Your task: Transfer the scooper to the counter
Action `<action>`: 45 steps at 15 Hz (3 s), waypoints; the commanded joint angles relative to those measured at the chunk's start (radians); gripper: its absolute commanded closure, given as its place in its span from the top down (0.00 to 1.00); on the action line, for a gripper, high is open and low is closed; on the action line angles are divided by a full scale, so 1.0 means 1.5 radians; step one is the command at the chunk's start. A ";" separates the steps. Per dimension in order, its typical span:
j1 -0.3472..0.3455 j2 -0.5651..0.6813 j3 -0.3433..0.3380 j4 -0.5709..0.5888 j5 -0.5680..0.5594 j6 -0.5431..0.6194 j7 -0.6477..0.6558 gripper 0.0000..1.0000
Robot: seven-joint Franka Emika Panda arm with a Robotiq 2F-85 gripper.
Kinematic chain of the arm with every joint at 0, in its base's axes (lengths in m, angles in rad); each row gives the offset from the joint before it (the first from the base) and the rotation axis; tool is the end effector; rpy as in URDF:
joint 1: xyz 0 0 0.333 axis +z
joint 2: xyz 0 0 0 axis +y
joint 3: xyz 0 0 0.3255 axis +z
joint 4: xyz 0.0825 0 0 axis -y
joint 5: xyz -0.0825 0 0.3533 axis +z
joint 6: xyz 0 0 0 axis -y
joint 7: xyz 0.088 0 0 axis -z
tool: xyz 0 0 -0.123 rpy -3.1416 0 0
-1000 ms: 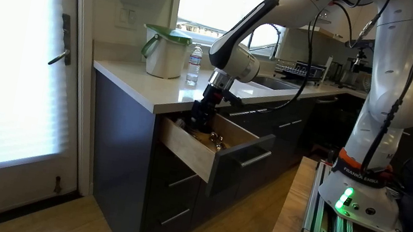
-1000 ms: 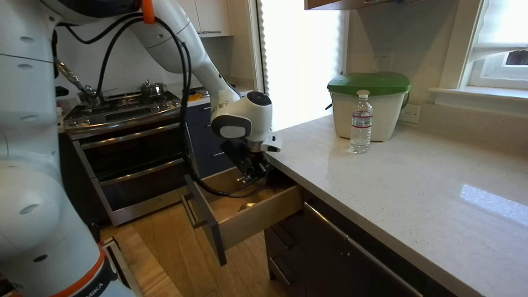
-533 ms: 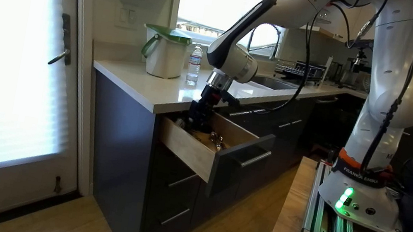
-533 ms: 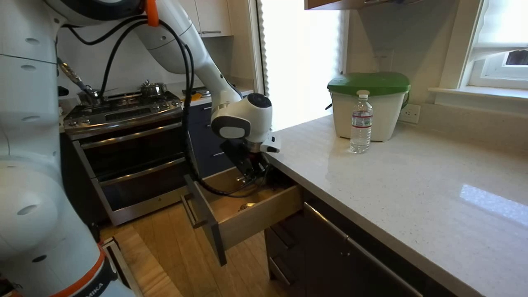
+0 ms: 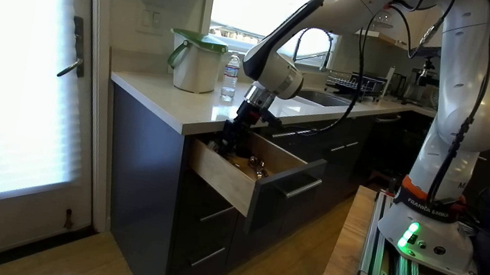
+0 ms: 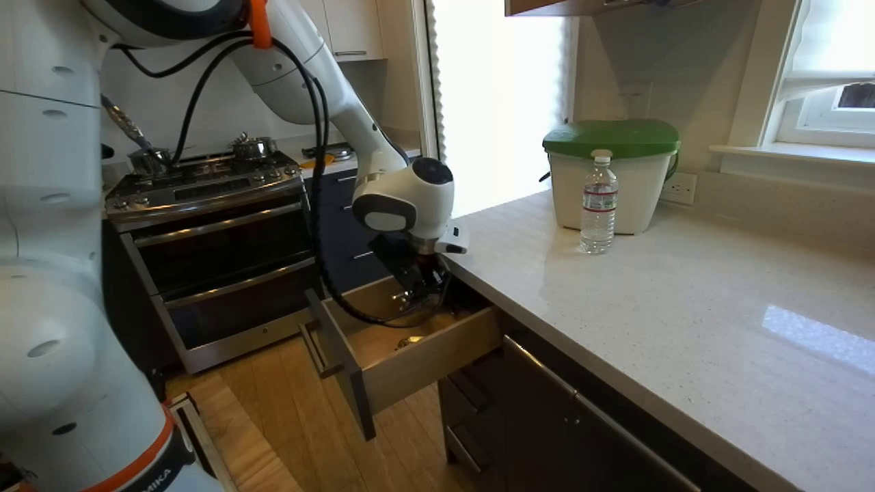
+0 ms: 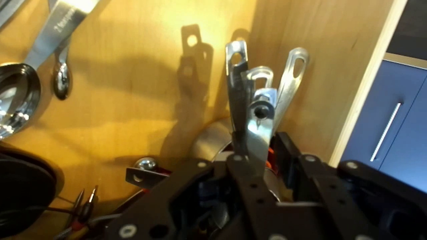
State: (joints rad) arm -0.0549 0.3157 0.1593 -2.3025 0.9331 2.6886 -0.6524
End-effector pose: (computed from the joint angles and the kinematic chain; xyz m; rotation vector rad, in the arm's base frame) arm 0.5146 0.0345 0.2315 -2.6879 0.1260 -0.2395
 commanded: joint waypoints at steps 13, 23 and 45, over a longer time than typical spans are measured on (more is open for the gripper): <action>-0.003 -0.014 0.004 -0.003 0.025 0.048 -0.054 0.05; 0.014 -0.024 -0.024 -0.031 -0.053 0.090 -0.013 0.05; 0.048 -0.167 -0.131 -0.173 -0.567 0.068 0.304 0.05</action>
State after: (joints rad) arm 0.0098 0.1576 -0.0249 -2.4874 0.2254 2.8056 -0.2920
